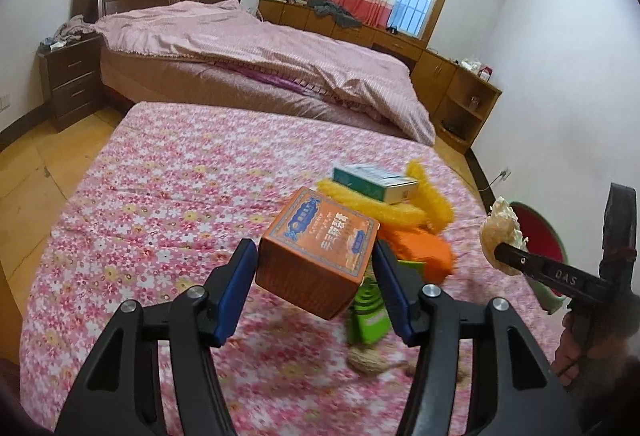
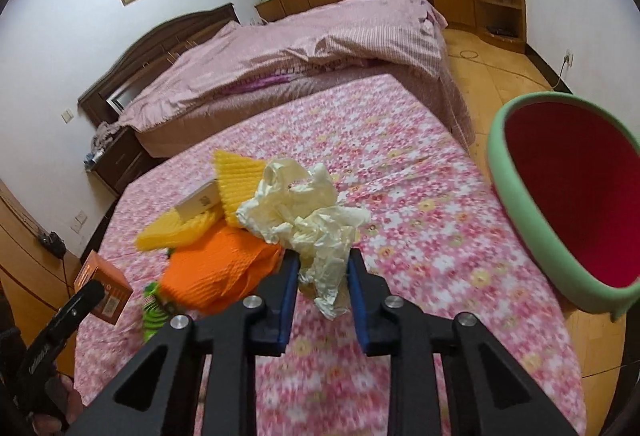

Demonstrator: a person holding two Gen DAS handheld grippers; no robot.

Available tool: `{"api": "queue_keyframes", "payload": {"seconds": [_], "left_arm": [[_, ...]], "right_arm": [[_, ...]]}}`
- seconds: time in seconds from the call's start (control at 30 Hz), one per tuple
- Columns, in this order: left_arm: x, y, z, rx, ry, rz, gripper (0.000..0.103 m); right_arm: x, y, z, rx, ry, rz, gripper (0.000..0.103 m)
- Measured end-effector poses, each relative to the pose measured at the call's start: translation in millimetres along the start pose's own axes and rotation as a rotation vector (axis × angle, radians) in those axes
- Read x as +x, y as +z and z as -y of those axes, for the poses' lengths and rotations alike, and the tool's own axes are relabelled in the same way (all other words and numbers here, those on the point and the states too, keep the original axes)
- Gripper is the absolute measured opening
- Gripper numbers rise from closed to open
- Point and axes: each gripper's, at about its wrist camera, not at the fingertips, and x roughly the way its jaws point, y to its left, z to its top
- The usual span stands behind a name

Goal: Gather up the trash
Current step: 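Carry the bag and box to the red bucket and open both tools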

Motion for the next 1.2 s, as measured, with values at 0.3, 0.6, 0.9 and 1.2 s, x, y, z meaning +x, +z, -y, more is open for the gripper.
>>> {"api": "queue_keyframes", "payload": {"seconds": [0.3,0.6,0.9,1.2], "left_arm": [[-25,4,47,0.037,-0.038,0.027,0.060],[-17,4,107,0.088,-0.107,-0.019,0.060],[15,4,180,0.189,-0.186,-0.077,0.060],[61,4,246,0.285,-0.252,-0.129,0.060]], "right_arm": [[-59,-9,25,0.047,0.008,0.073,0.027],[-100,-14,74,0.129,-0.024,0.127,0.027],[-118,-17,132,0.226,-0.066,0.164,0.027],[-122,-16,189,0.293,-0.120,0.171,0.027]]}}
